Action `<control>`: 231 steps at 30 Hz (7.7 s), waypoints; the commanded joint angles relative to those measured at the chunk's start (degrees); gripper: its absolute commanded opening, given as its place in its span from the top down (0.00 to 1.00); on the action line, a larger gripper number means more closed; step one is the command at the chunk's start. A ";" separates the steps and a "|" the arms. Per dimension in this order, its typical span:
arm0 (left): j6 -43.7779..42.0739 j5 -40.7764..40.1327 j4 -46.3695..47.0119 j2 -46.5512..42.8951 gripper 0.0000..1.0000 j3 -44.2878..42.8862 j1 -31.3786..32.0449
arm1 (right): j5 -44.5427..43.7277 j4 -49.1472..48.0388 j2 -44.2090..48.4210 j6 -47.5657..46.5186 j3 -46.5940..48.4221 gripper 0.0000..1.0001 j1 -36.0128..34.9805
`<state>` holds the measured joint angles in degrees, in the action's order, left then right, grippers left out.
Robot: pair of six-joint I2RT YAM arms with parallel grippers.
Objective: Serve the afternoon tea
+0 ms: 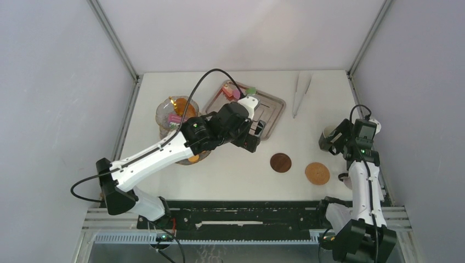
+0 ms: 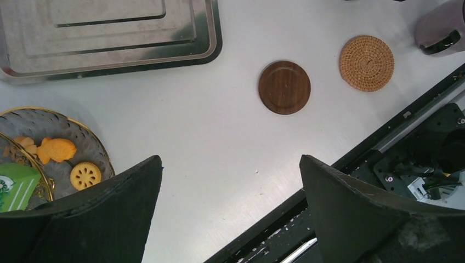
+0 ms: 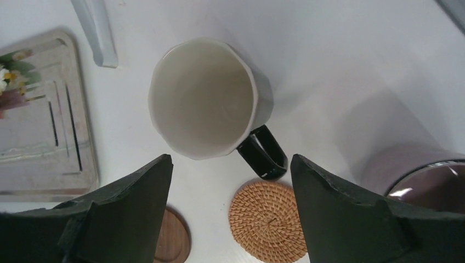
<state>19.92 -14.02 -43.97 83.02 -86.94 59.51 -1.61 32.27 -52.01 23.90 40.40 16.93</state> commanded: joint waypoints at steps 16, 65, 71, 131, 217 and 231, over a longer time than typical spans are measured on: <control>-1.12 -2.00 -0.03 1.54 0.00 1.54 0.17 | 9.41 -2.54 -2.14 -1.50 -1.80 0.13 -5.11; 3.78 -5.92 -0.60 -4.84 0.00 5.47 -5.89 | -15.12 3.24 -3.18 13.34 0.88 0.46 -43.62; 4.71 -6.11 -0.51 -6.47 0.00 7.33 -6.49 | -12.10 -1.44 -17.40 8.20 1.94 0.45 -42.78; 1.24 -8.54 0.89 -16.07 0.00 11.73 -16.39 | -28.30 15.97 -8.12 40.32 -5.94 0.33 -44.40; 0.12 -6.44 0.55 -19.50 0.00 7.50 -19.34 | -10.58 5.05 -11.27 0.73 6.80 0.27 -16.72; -3.49 8.27 1.89 -23.13 0.00 2.69 -19.25 | -11.86 3.91 -16.68 1.40 6.10 0.49 -15.66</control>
<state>18.46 -13.34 -44.56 60.93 -80.64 40.47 -12.53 38.54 -67.83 25.71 46.96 0.78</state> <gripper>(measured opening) 0.996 0.560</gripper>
